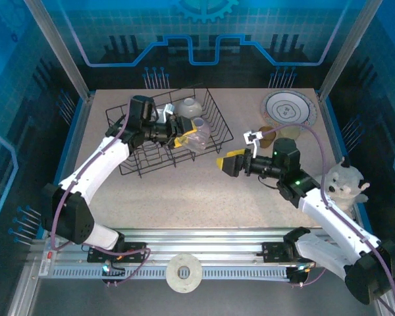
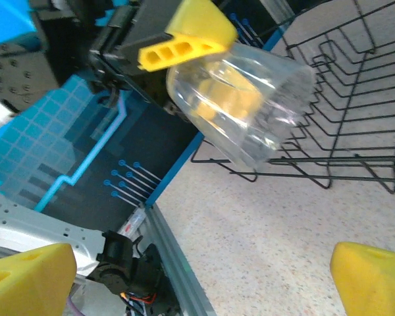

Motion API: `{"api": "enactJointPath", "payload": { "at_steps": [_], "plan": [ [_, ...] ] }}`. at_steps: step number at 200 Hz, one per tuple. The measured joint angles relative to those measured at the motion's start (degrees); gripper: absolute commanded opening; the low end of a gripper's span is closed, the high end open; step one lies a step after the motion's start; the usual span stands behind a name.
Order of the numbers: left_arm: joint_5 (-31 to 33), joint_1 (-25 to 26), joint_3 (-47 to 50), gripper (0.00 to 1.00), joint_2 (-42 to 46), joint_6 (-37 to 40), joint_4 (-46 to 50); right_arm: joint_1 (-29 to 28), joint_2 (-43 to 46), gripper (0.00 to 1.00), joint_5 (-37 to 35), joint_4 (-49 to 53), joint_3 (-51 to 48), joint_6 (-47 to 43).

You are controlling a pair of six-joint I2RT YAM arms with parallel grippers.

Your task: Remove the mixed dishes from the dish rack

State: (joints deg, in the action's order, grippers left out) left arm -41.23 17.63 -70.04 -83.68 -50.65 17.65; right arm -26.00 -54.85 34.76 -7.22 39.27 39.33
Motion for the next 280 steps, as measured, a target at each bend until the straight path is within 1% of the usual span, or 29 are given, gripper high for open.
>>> {"api": "enactJointPath", "payload": {
  "at_steps": [29,69,117,176,209,231,280],
  "plan": [
    [-3.6,0.0,5.4,0.54,0.1,-5.1,-7.5,-2.2,-2.3,1.0,-0.1,-3.9,0.0,1.2],
    [-6.2,0.4,11.0,0.54,0.9,-11.0,-16.5,-4.1,-6.0,1.0,-0.2,-8.0,0.0,2.5],
    [-7.7,1.9,15.2,0.54,1.7,-15.8,-24.2,-5.2,-9.9,1.0,-0.1,-13.2,0.1,5.2],
    [-8.4,2.5,18.1,0.54,1.7,-21.2,-32.5,-6.4,-11.0,0.97,0.9,-21.4,0.0,10.6],
    [-8.7,3.1,18.6,0.54,1.5,-23.2,-36.6,-6.7,-11.1,0.93,1.3,-24.5,-0.5,13.2],
    [-8.8,3.7,18.8,0.54,1.2,-24.4,-38.9,-7.1,-11.5,0.89,1.4,-25.7,-0.5,14.3],
    [-9.1,4.2,20.6,0.54,0.6,-27.0,-43.6,-7.3,-14.2,0.71,1.5,-29.8,-1.2,17.5]
  ]
}}
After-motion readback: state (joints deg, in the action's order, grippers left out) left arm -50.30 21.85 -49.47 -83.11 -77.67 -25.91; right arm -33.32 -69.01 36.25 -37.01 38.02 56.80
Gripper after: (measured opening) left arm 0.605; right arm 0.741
